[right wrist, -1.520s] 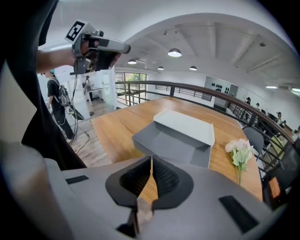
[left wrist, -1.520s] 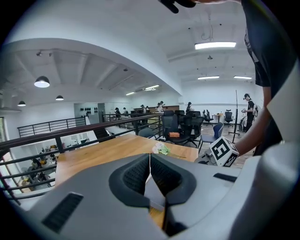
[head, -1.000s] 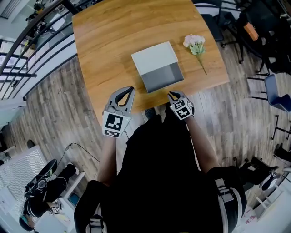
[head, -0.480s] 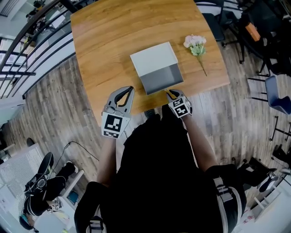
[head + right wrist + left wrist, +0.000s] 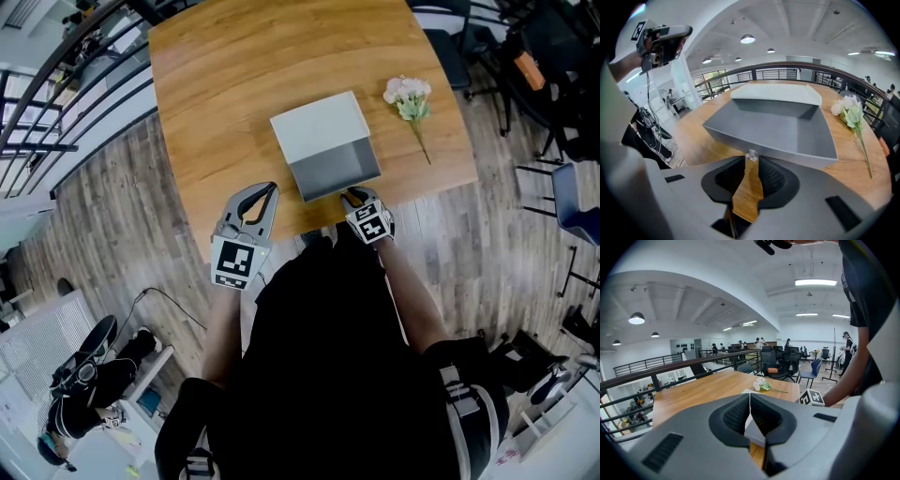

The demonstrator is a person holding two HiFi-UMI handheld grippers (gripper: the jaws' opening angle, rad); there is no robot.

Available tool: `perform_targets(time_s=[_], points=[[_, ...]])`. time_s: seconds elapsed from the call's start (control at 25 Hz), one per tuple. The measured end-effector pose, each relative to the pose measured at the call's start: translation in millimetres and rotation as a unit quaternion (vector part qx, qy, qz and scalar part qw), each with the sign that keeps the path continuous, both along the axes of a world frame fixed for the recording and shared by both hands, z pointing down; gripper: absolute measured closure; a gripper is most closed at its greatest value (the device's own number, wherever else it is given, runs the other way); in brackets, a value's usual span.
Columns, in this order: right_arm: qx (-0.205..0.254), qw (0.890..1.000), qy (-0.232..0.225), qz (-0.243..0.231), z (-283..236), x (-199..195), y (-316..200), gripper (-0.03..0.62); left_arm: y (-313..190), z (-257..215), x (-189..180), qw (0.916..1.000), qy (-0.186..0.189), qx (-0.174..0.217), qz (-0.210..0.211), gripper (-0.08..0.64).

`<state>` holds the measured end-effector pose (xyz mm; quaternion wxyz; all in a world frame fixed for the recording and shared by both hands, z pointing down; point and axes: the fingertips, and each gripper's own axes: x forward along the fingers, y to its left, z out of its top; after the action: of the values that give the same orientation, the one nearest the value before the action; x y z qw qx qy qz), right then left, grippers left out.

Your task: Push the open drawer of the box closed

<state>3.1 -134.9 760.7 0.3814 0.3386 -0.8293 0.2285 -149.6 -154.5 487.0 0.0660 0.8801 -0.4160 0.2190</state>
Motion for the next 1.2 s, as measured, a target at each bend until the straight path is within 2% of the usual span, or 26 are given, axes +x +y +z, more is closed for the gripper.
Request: perform_targets(time_s=[0.56,1.2], points=[[-0.004,1.000,-0.007,-0.027,1.2,-6.5,-2.1,0.508,-16.7,-0.9,0.7,0.9998,-0.003,-0.006,-0.017,0.535],[0.007,1.000,-0.014,-0.024,-7.5,-11.3,-15.4,0.508,-16.2,-3.6,-7.7,0.9996,-0.003,-0.002,-0.029,0.535]])
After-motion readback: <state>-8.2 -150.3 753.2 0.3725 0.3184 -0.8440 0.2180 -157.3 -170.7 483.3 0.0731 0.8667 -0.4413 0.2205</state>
